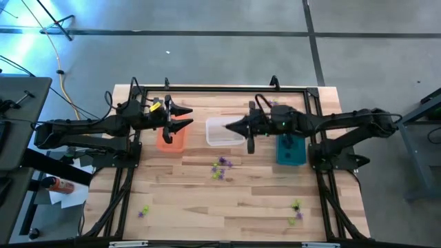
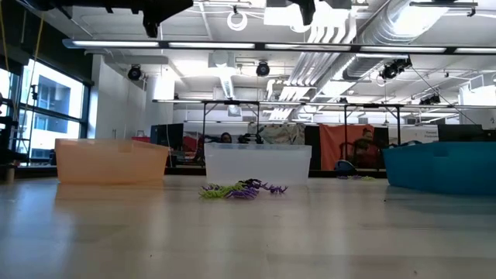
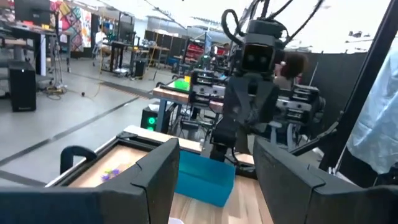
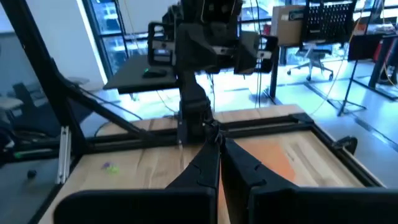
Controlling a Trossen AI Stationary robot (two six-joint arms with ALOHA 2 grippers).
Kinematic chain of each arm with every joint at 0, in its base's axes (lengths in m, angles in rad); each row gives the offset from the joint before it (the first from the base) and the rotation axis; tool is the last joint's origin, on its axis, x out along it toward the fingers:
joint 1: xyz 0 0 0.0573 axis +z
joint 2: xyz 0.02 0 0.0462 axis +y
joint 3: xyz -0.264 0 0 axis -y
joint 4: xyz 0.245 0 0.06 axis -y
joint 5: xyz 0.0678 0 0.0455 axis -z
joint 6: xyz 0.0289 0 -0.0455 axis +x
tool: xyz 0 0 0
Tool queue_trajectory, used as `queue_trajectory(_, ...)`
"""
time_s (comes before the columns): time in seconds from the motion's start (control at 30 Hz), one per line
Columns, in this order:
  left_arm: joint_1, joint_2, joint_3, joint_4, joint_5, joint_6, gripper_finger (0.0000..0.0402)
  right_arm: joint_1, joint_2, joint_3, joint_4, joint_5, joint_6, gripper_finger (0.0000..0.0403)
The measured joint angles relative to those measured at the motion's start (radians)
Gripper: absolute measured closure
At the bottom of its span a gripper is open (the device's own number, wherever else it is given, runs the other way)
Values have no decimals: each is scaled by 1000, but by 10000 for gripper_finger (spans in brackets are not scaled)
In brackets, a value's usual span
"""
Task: Sort Halloween decoration
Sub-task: Put the black spider toy into the blue bin
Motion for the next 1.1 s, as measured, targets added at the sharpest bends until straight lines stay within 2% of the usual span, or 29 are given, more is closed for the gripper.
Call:
queue_trajectory(0.23,-26,8,0,15,-6,118,211,-24,0,0,3,-15,-18,402)
queue_trajectory(0.43,-26,8,0,14,-21,120,211,-24,0,0,3,-15,-2,402)
queue_trajectory(0.5,-26,8,0,14,-21,119,211,-24,-3,0,-25,-2,70,402)
queue_trajectory(0.6,-26,8,0,12,-21,95,211,-39,-28,29,-263,7,224,402)
queue_trajectory(0.73,-26,8,0,12,-21,94,211,-52,-85,73,-729,14,284,403)
queue_trajectory(0.87,-26,8,0,11,-21,91,211,-62,-140,36,-1124,11,401,403)
queue_trajectory(0.97,-26,8,0,10,-20,55,211,-62,-178,-25,-1348,-6,526,403)
queue_trajectory(1.03,-26,8,0,9,-20,51,211,-62,-209,-67,-1468,-57,598,403)
queue_trajectory(1.1,-26,8,0,9,-20,51,211,-70,-234,-119,-1527,-107,622,403)
